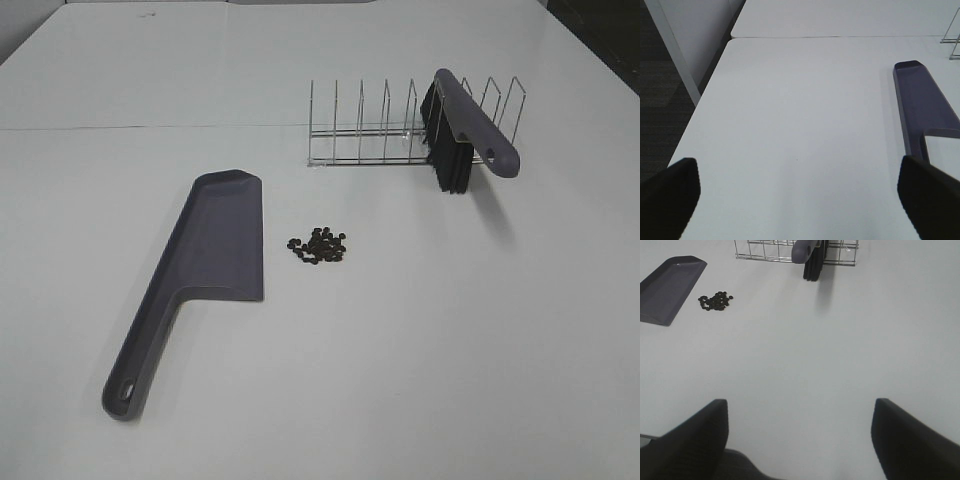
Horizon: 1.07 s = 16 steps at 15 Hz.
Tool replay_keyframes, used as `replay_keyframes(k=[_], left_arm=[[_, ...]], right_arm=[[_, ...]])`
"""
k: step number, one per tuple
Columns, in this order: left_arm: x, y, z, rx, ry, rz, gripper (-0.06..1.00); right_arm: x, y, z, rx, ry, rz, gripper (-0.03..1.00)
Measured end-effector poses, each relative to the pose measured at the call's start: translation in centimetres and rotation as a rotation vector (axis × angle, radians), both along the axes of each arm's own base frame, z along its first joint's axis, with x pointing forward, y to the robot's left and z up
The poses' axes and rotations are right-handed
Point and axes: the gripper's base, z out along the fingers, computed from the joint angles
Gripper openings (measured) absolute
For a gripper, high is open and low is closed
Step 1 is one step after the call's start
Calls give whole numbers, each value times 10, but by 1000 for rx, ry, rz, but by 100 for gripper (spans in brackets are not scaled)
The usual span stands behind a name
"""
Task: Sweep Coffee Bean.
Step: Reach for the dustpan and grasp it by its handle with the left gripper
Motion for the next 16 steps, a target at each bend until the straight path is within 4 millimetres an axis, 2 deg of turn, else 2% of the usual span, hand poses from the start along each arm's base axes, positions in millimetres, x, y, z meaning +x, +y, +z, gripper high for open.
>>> replay_keyframes(k=[9,13,16], left_arm=[[0,0,0,0,0,0,99],[13,0,0,-1,82,0,99],[15,0,0,1,97,1,99]], right_arm=[[0,0,0,0,0,0,66],[0,0,0,0,0,0,66],[0,0,0,0,0,0,66]])
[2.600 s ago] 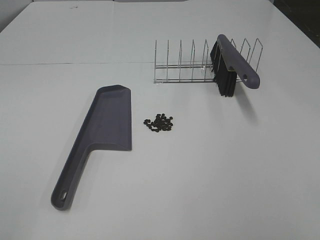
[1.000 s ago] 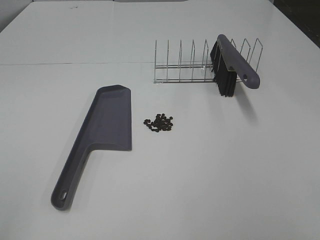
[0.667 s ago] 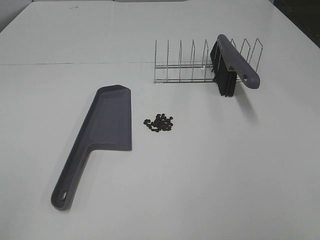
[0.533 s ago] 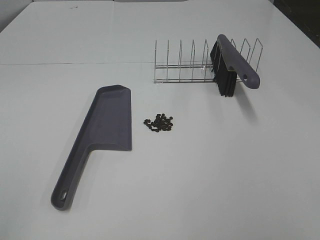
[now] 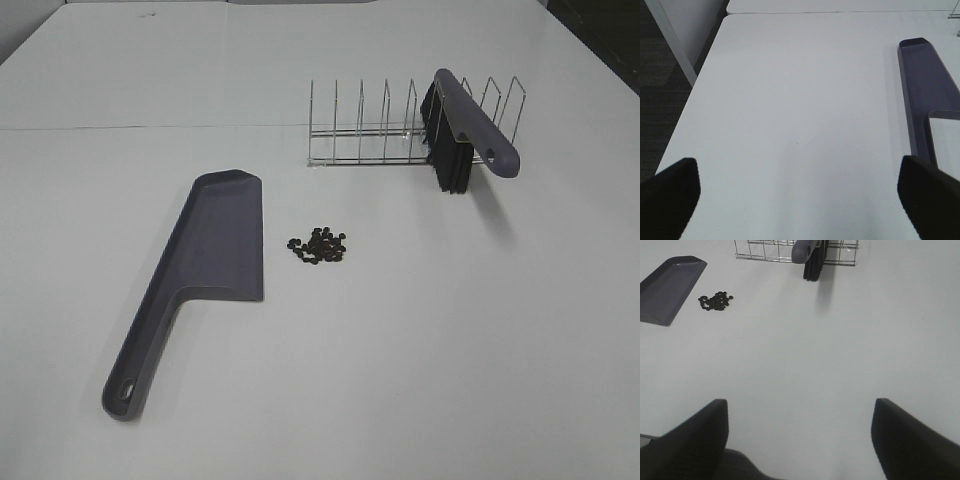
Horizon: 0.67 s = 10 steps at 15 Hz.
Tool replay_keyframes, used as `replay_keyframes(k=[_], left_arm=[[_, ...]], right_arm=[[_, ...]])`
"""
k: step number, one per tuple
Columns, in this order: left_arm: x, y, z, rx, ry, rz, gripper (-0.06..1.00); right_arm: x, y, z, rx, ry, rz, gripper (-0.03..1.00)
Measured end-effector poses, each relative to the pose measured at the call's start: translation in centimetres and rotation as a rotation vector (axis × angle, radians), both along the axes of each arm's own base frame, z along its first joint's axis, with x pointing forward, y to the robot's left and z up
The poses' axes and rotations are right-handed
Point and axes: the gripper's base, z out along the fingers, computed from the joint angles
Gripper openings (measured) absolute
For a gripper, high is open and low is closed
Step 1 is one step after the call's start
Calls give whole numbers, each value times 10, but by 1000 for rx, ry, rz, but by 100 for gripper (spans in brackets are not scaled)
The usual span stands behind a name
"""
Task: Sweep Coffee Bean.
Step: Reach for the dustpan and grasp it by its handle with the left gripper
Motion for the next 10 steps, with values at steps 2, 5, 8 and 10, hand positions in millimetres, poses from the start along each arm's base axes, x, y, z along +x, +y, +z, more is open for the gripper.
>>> replay_keyframes(k=[2,5,8,10], left_arm=[[8,2,-1,18,50,10,99],[35,3,4,39,321,1,99],[75,3,17,22,518,10,99],[98,2,17,-9,597,44,99]], right_arm=[[0,0,0,0,0,0,66],[0,0,0,0,0,0,66],[0,0,0,0,0,0,66],[0,0,0,0,0,0,66]])
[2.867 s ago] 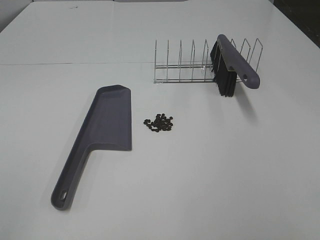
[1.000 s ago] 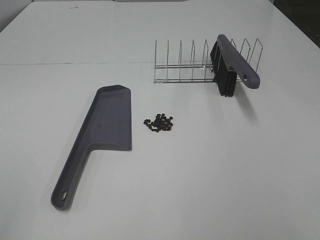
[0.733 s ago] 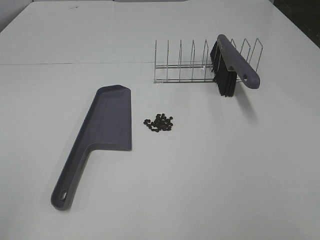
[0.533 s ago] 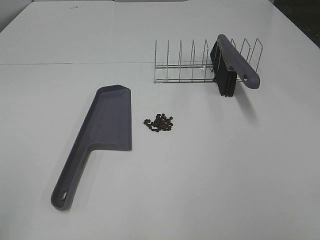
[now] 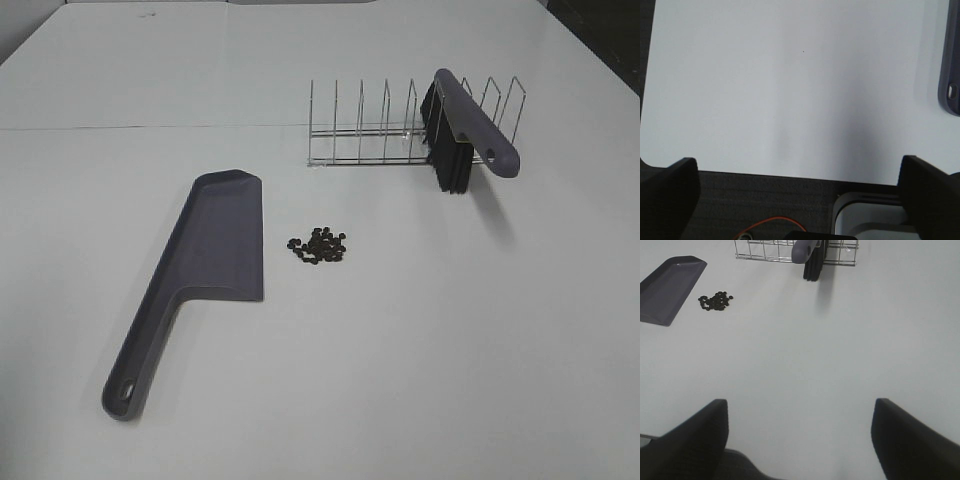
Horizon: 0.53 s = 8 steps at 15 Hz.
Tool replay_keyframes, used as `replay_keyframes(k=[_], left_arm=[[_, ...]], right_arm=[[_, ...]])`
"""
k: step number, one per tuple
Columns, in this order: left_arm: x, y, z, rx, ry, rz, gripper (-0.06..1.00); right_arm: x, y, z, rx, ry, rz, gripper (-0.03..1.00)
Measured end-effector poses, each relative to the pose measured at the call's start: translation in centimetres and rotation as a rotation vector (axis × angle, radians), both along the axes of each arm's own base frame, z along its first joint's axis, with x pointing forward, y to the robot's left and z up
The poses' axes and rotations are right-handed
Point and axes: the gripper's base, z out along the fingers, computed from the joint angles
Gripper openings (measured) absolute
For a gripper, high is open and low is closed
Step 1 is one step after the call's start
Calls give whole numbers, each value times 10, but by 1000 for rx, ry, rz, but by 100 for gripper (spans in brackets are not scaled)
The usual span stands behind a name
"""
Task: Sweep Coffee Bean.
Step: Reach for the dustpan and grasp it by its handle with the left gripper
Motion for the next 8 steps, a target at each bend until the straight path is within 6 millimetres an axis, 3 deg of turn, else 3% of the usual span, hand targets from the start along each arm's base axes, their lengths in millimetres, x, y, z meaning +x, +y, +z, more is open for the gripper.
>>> replay_keyframes(k=[1,2,3,8], left_arm=[[14,-4,-4,-7,54,1,99],[47,-23,-20,-1,148,-28,99],[54,-29,-25,0,160,-37,99],[145,-109,-83,-5,224,-139,99]], right_arm=[[0,0,0,0,0,0,66],[0,0,0,0,0,0,66],[0,0,0,0,0,0,66],[0,0,0,0,0,0,66]])
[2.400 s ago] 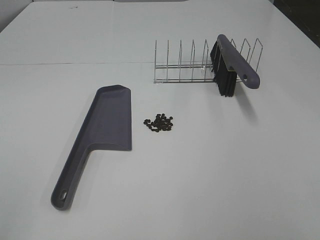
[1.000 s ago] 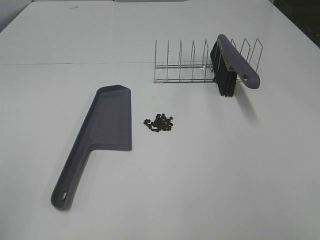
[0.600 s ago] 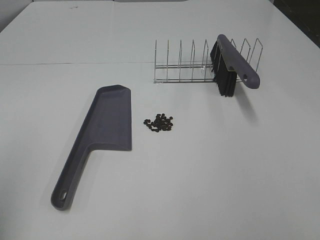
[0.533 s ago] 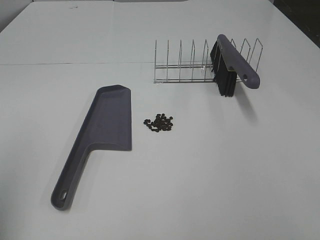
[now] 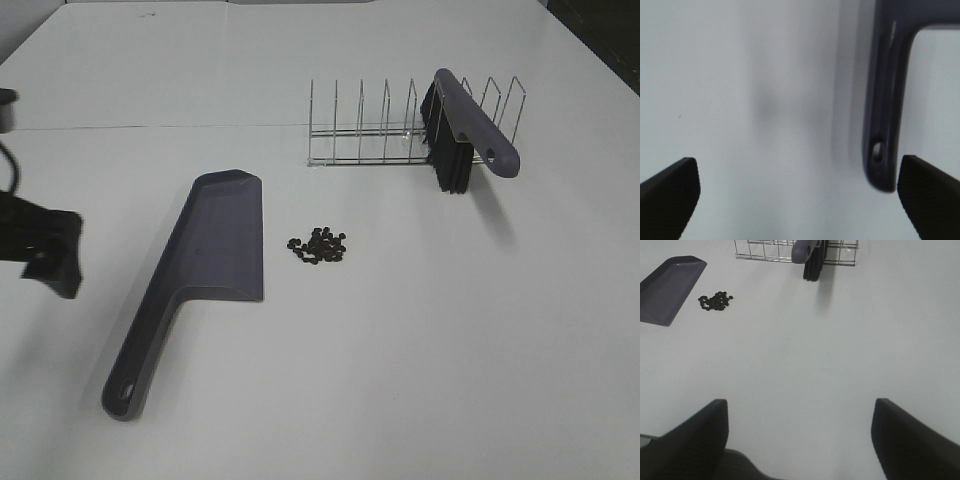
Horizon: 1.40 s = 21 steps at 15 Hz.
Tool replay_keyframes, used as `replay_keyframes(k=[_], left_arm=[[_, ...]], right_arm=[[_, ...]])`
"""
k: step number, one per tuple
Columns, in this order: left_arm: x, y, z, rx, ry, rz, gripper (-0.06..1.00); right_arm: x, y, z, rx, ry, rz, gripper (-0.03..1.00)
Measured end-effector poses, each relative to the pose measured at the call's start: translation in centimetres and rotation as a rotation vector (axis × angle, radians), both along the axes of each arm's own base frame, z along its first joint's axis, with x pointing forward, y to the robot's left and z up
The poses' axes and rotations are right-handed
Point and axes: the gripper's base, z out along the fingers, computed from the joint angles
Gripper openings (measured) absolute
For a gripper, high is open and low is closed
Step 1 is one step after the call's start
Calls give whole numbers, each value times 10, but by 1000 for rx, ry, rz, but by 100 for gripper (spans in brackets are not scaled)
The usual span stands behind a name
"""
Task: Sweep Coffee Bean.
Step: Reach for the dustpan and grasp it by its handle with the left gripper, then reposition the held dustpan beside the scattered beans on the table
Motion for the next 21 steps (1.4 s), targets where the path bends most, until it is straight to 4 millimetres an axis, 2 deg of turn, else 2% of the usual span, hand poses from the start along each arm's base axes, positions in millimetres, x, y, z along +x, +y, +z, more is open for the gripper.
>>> replay_keyframes(k=[1,2,3,4,8,12,15,17,18,21], left_arm=[[8,-8,-7,-1,3,-9,99],[22,-21,-21,2,17,-24,99],[42,-39,-46,-4,31,-36,99],[48,-45,-61,-9,50,-33,99],[54,-50,-100,-13,104,-12,99],[57,-53,-117,-13,126,-4,90],[65,-59,-121,-37,129,18,61],[67,-61,-122,-42,128,-16,36],[67,-61,-122,-44,128,-37,31],[67,-61,-122,-40,124,-75,32]], right_arm=[[0,0,0,0,0,0,66],[0,0,0,0,0,0,66],[0,0,0,0,0,0,66],[0,0,0,0,0,0,66],[0,0,0,0,0,0,66],[0,0,0,0,0,0,66],[0,0,0,0,0,0,66],[0,0,0,0,0,0,66],[0,0,0,0,0,0,66],[0,0,0,0,0,0,66]])
